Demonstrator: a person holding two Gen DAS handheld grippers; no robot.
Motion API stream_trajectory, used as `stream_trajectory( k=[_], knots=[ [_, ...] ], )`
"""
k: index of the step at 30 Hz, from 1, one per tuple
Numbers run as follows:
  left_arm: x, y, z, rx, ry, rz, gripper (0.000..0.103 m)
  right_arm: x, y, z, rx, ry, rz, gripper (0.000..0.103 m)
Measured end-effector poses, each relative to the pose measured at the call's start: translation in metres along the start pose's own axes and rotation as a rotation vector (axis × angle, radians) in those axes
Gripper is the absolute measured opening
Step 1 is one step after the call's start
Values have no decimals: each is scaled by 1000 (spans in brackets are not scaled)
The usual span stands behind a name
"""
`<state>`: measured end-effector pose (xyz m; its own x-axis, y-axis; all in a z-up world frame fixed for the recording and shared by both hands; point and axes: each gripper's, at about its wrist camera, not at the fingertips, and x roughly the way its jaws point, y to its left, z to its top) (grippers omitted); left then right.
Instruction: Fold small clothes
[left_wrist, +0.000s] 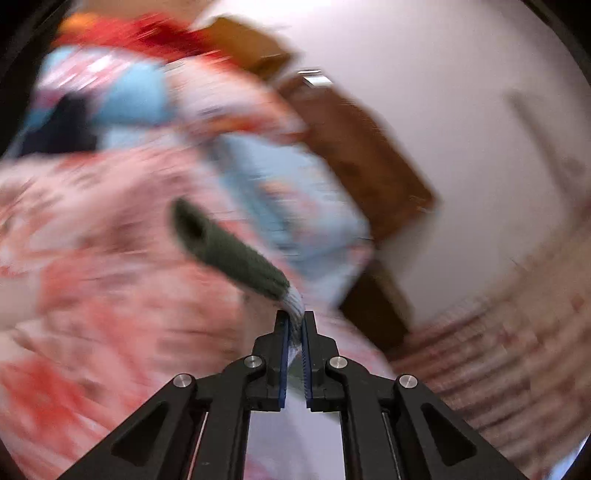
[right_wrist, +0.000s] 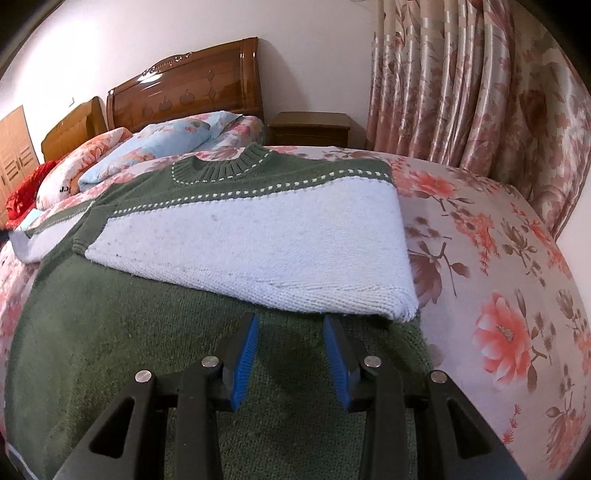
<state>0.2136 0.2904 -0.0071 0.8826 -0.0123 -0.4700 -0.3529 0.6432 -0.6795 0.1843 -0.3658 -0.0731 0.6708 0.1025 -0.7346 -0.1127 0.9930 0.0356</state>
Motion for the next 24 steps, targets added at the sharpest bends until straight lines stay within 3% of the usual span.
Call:
stream_trajectory(
  k=[4,7,9,11,15,17,21,24],
  knots=[
    [-8,-134,-63,253,74,-256,103,-2,-4,0,19,-6,3,37],
    [2,-205,-134,378,239,-440,103,-2,-6,0,35,-6,6,37],
    [9,-234,-178,463,323,-496,103,-2,-8,0,46,-8,12,37],
    [5,-245,-211,533,317,-515,103,-3,-11,-1,61,-9,18,37],
    [11,-223,-228,589,286,-412,103,-4,-17,-2,92,-15,38,37],
    [5,-193,-226,602,265,-301,103,-5,-18,-2,104,-16,51,37],
    [3,-122,-212,564,216,-10,103,-6,-19,-2,111,-21,71,37],
    [4,-81,-209,482,217,58,103,-13,-22,-4,127,-60,117,37]
  ],
)
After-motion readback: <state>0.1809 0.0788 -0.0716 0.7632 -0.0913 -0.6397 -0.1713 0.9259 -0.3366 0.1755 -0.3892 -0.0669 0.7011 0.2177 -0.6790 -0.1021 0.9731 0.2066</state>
